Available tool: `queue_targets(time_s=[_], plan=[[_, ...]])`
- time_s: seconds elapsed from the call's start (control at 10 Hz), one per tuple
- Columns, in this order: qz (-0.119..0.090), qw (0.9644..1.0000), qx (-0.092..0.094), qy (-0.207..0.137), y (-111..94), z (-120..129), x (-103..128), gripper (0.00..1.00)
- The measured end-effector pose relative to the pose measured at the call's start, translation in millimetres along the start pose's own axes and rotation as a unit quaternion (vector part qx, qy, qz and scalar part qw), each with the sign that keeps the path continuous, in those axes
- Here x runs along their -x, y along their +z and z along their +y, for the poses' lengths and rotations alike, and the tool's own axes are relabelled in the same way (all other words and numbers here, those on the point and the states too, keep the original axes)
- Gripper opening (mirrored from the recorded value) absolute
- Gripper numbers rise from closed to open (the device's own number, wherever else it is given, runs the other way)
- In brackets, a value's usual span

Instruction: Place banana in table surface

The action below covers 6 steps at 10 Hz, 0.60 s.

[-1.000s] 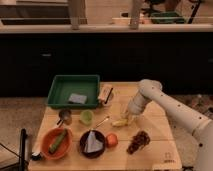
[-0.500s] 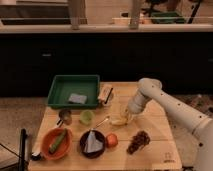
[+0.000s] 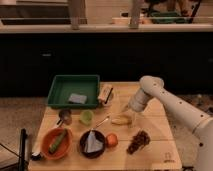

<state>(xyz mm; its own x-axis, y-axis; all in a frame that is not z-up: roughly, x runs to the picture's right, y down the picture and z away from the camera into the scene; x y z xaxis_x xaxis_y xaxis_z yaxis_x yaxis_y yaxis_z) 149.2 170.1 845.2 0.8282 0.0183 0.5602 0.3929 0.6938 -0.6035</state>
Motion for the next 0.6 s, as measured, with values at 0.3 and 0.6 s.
queue_targets(time_s=[0.3, 0.6], plan=[[0.003, 0.9999, -0.012, 0.002, -17.6, -5.9, -6.0, 0.80], [0.006, 0.9998, -0.021, -0.001, -37.9, -13.6, -11.2, 0.80]])
